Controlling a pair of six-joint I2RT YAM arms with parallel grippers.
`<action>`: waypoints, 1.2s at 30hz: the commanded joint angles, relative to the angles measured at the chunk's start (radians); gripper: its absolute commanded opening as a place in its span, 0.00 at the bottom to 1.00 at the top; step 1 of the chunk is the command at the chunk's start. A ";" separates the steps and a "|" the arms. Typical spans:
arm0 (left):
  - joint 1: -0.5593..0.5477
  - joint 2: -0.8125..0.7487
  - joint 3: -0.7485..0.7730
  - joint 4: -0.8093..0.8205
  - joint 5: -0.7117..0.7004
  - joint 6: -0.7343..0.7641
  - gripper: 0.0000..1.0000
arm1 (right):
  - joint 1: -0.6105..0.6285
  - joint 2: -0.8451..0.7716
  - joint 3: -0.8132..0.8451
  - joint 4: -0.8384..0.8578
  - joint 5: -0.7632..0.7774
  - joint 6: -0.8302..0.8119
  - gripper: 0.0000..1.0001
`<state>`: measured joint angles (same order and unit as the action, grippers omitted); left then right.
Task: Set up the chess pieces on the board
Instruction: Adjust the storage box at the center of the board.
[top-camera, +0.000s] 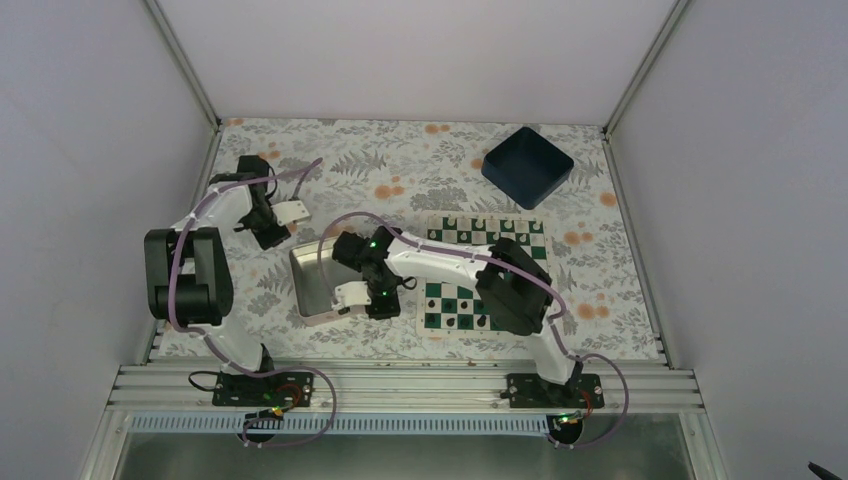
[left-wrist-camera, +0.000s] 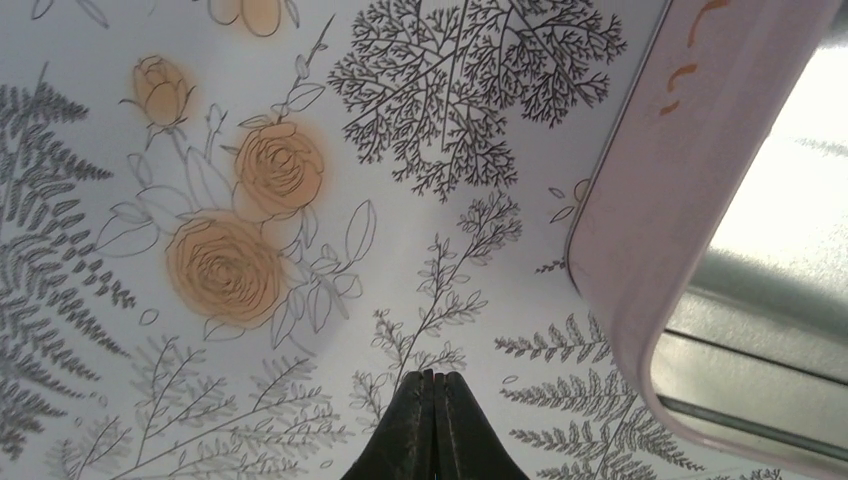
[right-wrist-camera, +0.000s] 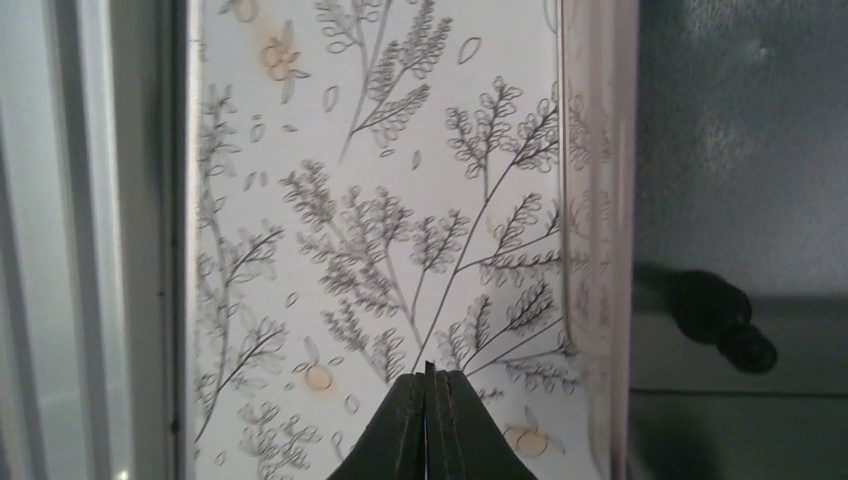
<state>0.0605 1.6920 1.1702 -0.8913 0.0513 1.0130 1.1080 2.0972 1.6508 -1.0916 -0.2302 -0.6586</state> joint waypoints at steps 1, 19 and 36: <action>-0.003 0.034 0.017 0.003 0.076 0.014 0.02 | 0.013 0.040 0.039 0.067 0.025 0.031 0.04; -0.018 -0.025 -0.073 -0.076 0.113 0.038 0.02 | -0.094 0.147 0.220 0.130 0.177 0.128 0.04; -0.028 -0.147 -0.139 -0.185 0.163 0.040 0.02 | -0.184 0.282 0.394 0.163 0.250 0.103 0.04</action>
<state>0.0498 1.5833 1.0523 -1.0119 0.1108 1.0363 0.9310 2.3356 1.9961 -1.0096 0.0208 -0.5499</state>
